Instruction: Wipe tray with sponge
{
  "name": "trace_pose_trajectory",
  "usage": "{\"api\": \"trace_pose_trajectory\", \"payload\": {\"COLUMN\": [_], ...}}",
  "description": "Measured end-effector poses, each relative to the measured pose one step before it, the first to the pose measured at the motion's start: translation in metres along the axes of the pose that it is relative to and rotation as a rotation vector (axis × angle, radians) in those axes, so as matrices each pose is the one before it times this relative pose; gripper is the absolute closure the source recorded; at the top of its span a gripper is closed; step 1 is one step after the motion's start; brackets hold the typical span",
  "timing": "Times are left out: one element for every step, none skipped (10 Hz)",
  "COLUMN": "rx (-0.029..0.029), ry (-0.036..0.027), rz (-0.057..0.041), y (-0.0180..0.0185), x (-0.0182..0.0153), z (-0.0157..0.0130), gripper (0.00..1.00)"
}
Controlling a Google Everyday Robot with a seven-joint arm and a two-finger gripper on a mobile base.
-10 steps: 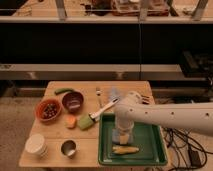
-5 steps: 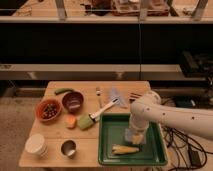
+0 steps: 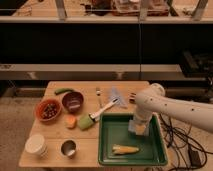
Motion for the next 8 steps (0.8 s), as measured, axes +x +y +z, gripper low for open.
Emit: {"api": "trace_pose_trajectory", "payload": {"rx": [0.00237, -0.00255, 0.00173, -0.00022, -0.00331, -0.00177, -0.00603, -0.00805], "ry": [0.00054, -0.00405, -0.01053, -0.01277, -0.00921, -0.00838, -0.00554, -0.00329], "rz": [-0.01367, -0.01451, -0.02251, -0.0292, -0.02863, -0.02762, -0.02495, -0.0192], "y": [-0.00294, 0.00074, 0.00045, 0.00314, 0.00538, 0.00538, 0.00755, 0.01096], "x": [-0.00867, -0.01479, -0.01695, -0.01823, -0.01565, -0.01288, -0.00951, -0.00464], "z": [0.00061, 0.00158, 0.0013, 0.00113, 0.00149, 0.00148, 0.00261, 0.00321], "gripper": [0.69, 0.69, 0.69, 0.69, 0.69, 0.69, 0.69, 0.69]}}
